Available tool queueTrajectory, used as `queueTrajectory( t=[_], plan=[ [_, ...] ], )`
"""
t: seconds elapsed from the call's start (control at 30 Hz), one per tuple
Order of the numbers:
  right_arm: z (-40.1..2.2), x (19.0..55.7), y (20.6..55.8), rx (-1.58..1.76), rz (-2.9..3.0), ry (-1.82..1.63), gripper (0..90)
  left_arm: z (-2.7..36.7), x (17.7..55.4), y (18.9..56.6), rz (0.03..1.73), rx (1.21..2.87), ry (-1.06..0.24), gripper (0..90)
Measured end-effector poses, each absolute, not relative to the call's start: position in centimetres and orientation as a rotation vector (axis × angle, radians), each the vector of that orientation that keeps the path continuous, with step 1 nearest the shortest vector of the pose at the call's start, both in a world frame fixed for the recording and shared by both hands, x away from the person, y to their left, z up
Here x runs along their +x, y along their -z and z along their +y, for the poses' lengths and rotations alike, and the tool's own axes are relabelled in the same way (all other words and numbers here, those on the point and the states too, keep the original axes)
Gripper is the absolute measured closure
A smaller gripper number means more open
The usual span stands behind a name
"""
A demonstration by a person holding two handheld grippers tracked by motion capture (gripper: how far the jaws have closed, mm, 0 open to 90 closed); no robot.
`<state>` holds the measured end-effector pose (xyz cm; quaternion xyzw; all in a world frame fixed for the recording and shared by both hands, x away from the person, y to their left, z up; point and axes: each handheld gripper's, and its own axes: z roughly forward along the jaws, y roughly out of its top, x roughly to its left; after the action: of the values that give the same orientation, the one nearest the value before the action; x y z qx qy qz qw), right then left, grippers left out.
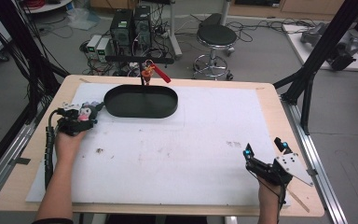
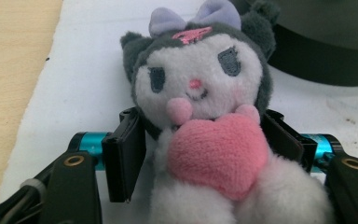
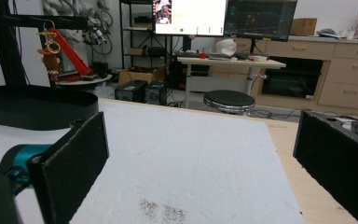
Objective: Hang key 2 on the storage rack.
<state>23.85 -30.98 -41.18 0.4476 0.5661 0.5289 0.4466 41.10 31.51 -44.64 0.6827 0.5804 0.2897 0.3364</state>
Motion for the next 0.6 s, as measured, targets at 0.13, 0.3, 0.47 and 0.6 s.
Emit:
queueTrajectory(
  t=[0.13,0.3,0.47,0.6],
  plan=[
    [-31.0,23.8,41.2,1.110,1.400,-1.312,2.5,31.7,41.0,44.5,1.523,1.769,-0.735,48.3],
    [-31.1,23.8,41.2,1.112,1.394,-1.315,2.5,32.3,40.8,44.4,1.512,1.734,-0.683,50.6],
    [-31.1,23.7,41.1,1.116,1.392,-1.319,2.4,32.3,40.3,43.7,1.460,1.688,-0.698,51.4],
    [-31.1,23.7,41.1,1.116,1.390,-1.319,2.4,32.0,39.6,42.7,1.399,1.631,-0.731,51.9]
  ],
)
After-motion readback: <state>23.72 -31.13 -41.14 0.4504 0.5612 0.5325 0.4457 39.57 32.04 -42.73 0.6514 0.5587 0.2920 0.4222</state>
